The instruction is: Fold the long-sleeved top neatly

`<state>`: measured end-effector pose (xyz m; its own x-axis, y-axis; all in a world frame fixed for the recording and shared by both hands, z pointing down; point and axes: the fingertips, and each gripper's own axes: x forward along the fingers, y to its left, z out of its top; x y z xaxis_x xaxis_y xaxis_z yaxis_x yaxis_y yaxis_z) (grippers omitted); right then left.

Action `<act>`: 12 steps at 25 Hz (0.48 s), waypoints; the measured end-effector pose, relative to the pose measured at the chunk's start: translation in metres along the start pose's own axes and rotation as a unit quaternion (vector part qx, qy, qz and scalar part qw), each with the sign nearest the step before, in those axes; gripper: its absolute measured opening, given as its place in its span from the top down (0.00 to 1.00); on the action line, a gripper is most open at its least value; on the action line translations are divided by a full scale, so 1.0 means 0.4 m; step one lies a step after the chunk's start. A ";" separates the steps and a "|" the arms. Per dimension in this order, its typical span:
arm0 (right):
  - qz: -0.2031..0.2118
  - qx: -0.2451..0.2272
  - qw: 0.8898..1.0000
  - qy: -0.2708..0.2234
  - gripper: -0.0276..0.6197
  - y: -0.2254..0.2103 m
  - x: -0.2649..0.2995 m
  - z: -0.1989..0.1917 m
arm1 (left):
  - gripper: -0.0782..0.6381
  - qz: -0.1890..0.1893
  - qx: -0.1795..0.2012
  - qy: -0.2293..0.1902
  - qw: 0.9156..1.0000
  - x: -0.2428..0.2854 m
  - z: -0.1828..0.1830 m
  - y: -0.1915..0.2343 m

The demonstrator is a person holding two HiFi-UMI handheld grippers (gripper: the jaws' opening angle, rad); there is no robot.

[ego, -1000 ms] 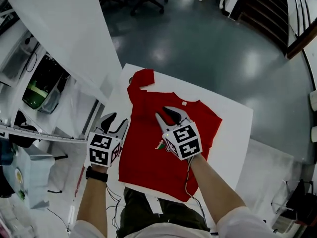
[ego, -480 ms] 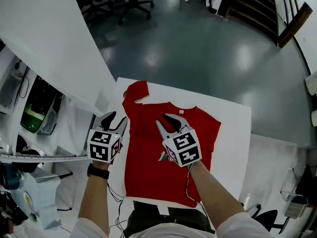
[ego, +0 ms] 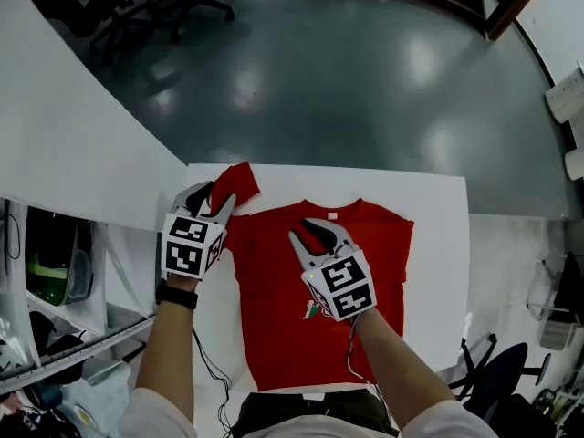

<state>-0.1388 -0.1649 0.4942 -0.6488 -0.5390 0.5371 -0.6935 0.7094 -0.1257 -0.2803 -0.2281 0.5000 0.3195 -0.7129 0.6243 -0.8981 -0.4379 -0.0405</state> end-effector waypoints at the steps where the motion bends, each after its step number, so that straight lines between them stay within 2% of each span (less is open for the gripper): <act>1: -0.004 0.005 1.000 0.000 0.79 -0.006 0.009 -0.005 | 0.63 -0.006 0.011 0.004 1.000 0.025 0.001 0.005; 7: -0.021 0.036 0.999 0.007 0.79 -0.019 0.033 -0.040 | 0.63 -0.039 0.100 0.045 0.993 0.159 -0.014 -0.003; 12: -0.023 0.045 0.999 0.003 0.79 -0.028 0.047 -0.057 | 0.63 -0.045 0.142 0.087 0.985 0.242 -0.055 0.002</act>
<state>-0.1359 -0.1726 0.5248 -0.6139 -0.5675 0.5487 -0.7482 0.6400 -0.1751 -0.2565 -0.2854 0.5776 0.3151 -0.5701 0.7588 -0.7397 -0.6484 -0.1799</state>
